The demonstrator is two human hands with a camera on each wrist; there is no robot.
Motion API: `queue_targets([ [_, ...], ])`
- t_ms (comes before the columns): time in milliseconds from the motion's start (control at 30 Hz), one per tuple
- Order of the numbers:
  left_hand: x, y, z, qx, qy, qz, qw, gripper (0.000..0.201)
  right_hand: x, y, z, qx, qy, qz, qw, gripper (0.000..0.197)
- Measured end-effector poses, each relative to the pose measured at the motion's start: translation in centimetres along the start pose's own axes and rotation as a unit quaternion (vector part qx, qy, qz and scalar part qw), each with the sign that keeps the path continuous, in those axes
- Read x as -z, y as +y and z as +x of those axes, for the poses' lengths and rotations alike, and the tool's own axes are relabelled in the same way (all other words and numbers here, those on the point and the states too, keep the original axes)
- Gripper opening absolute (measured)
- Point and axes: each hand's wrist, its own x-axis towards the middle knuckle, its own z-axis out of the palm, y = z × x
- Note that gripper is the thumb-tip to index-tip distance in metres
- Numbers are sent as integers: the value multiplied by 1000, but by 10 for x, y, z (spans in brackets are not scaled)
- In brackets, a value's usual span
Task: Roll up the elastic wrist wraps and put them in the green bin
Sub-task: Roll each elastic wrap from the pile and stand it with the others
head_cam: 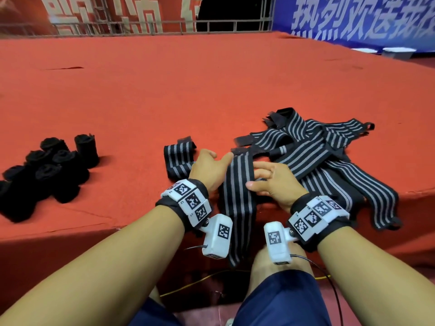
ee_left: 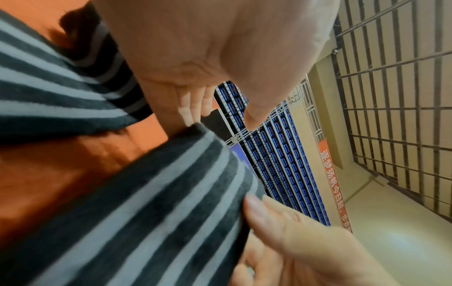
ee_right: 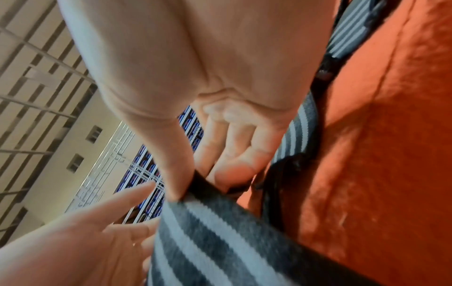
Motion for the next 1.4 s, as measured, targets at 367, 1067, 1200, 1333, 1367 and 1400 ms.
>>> queue_targets([
  [367,17,5,-12,-61,-44,-117,990,54,-21,-23,7,103,29,-32,994,26],
  [1067,63,-12,15,-120,55,-104,986,17,-71,-49,37,168,21,-127,977,16],
  [1200,89,-27,55,16,173,-88,981,18,-77,-47,57,155,33,-132,979,39],
  [1333,101,-47,84,130,93,-128,979,15,-78,-46,72,142,48,-130,980,24],
  [1367,101,-51,87,137,78,-130,979,16,-78,-46,74,139,51,-126,981,20],
  [1400,100,-55,93,138,74,-128,979,22,-78,-47,76,140,51,-122,981,17],
])
